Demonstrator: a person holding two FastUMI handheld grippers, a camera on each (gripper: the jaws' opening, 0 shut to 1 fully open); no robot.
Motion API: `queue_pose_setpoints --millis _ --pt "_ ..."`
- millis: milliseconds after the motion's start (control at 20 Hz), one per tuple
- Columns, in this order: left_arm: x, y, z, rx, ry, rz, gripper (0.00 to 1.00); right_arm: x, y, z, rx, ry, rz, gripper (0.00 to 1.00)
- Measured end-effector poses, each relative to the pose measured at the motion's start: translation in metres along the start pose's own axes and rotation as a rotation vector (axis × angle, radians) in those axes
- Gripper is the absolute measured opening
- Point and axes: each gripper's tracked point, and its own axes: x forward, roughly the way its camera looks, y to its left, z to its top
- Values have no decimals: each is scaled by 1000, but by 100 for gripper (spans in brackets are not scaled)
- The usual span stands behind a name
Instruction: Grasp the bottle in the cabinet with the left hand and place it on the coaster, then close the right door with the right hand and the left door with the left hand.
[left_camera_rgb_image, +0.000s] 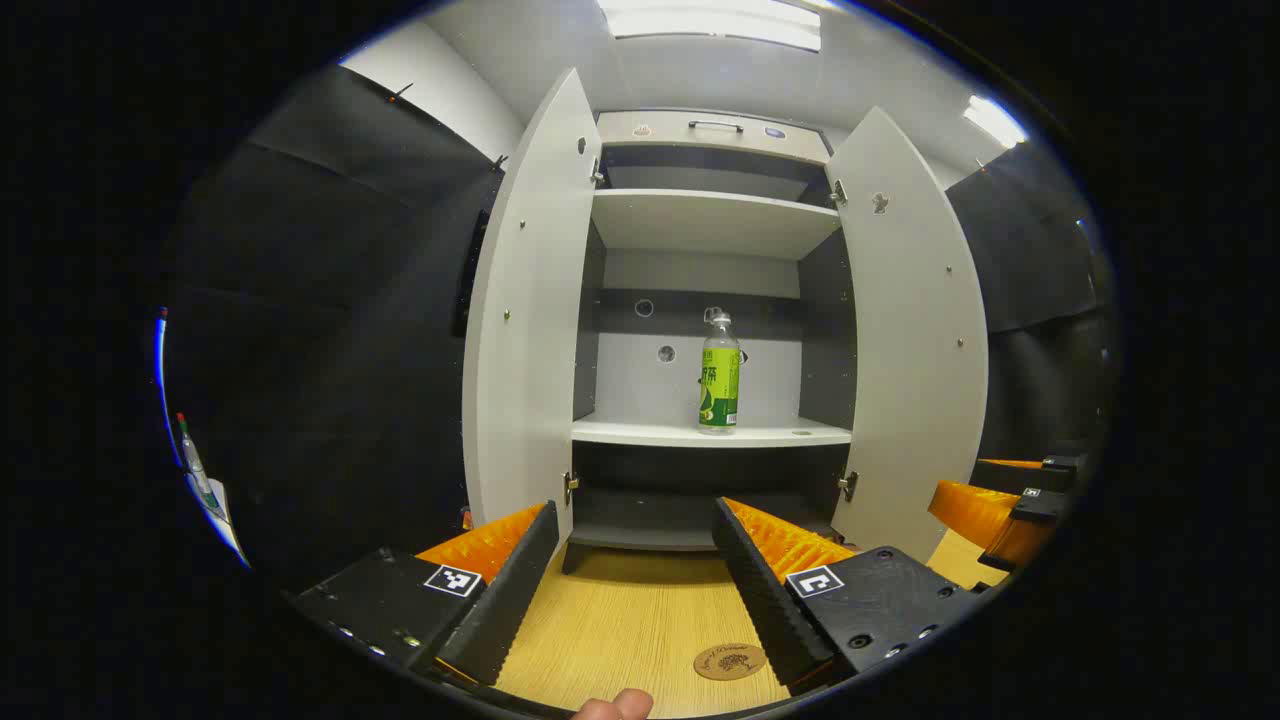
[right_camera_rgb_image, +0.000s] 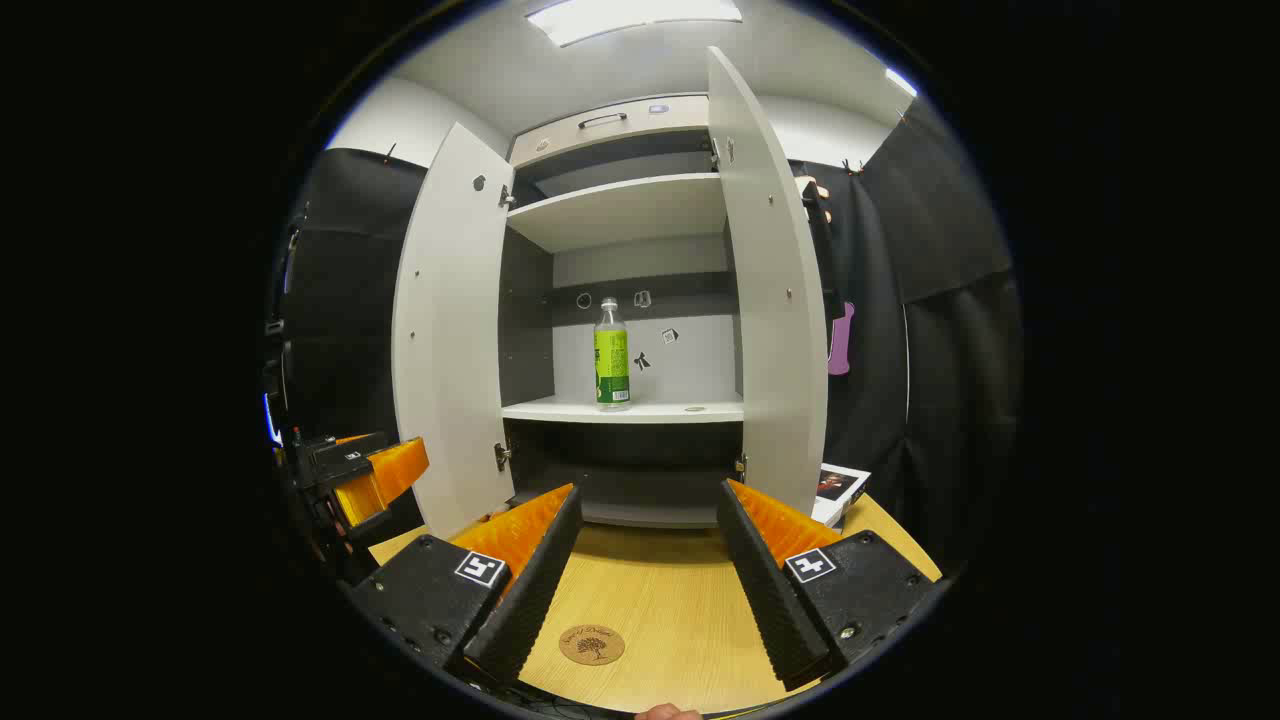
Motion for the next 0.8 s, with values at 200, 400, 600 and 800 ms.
queue_pose_setpoints --millis 200,400,600,800 --pt "1 0 1 -1 -4 1 95 2 1 4 -2 -11 -2 84" --pt "2 -1 2 2 -6 -5 95 0 -2 1 2 -2 -8 84" --pt "3 -1 3 5 0 -9 94 1 -1 4 8 -3 -7 84" --pt "3 4 5 11 -7 8 95 0 1 7 2 -13 -4 84"
